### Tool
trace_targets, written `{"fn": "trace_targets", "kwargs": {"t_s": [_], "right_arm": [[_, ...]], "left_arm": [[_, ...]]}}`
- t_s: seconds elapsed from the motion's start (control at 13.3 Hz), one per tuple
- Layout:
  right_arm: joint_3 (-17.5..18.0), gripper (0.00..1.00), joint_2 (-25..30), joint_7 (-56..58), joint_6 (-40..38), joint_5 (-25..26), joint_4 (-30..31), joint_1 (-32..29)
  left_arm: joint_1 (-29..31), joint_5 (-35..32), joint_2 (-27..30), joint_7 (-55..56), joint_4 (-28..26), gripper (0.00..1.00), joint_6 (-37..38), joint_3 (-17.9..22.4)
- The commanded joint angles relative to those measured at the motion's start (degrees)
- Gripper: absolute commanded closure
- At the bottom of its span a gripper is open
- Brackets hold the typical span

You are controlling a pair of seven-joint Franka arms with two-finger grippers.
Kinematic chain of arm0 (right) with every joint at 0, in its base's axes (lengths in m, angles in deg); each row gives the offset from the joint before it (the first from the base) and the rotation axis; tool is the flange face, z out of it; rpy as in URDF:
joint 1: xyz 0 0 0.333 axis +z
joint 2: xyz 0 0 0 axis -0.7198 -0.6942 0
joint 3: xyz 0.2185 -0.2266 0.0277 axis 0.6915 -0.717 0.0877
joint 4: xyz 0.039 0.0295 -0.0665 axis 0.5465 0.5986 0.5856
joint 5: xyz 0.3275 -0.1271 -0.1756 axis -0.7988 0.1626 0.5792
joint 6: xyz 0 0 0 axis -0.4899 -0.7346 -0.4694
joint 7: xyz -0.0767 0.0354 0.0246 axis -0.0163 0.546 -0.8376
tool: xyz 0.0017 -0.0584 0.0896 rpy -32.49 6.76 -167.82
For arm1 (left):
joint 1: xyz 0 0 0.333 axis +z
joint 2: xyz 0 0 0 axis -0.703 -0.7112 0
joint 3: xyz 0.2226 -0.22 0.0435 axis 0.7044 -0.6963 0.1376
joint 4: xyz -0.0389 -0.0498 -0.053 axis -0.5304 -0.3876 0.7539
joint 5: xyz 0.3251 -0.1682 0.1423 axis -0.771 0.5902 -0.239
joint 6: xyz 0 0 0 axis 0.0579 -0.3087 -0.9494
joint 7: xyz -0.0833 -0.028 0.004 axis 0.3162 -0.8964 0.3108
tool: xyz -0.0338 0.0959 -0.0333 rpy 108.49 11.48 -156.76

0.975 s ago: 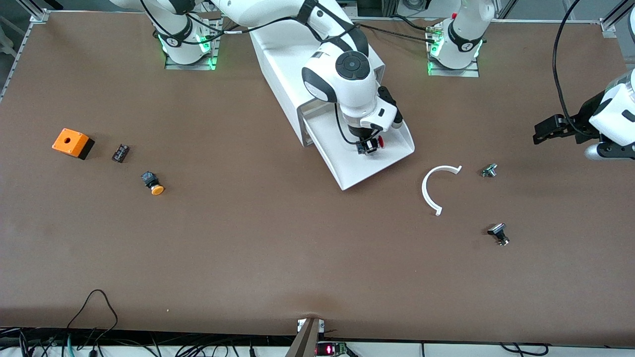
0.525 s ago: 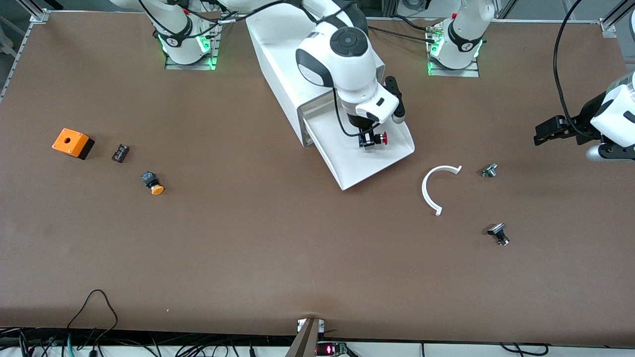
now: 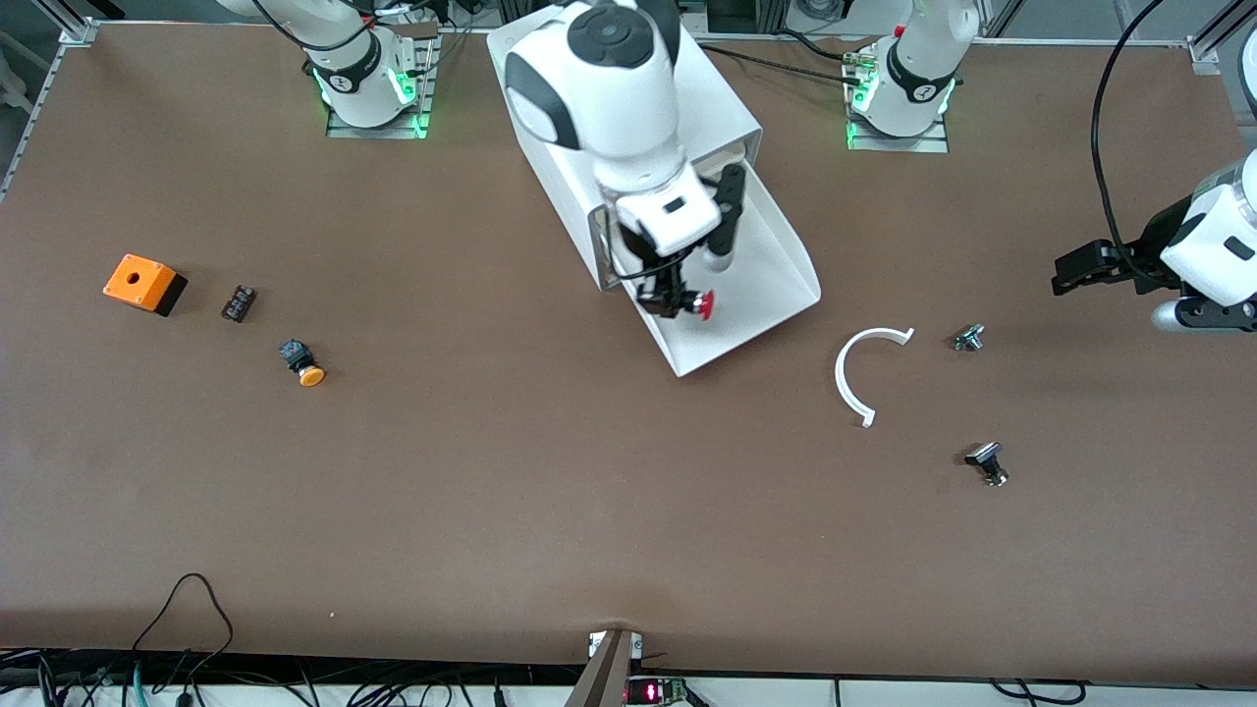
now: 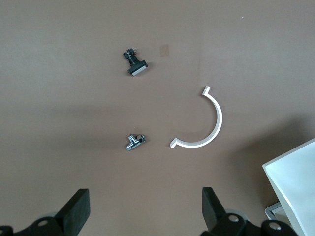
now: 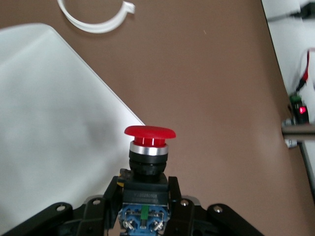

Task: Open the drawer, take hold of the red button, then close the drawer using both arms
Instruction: 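Lift the red button out of the drawer with the right gripper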

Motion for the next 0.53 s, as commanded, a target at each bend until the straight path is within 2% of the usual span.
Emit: {"fn": "trace_targets", "kwargs": {"t_s": [0.0, 0.3, 0.45], "right_arm": [[-0.3, 0.6, 4.7, -5.1, 0.5, -0.1, 8.0, -2.3], [-2.4, 0.6, 8.5, -13.2, 0.7, 0.1, 17.4, -6.0], [-2.6, 0.6, 8.9, -16.5, 0.7, 0.3, 19.3, -7.9]], "left_arm": [[-0.1, 0.3, -1.6, -0.5, 2.1, 0.0, 0.7, 0.0], [-0.1, -0.1, -3.1, -2.8, 2.1, 0.0, 0.5, 0.0], [-0.1, 0.3, -4.9, -5.4, 2.9, 0.0, 0.3, 0.1]]}}
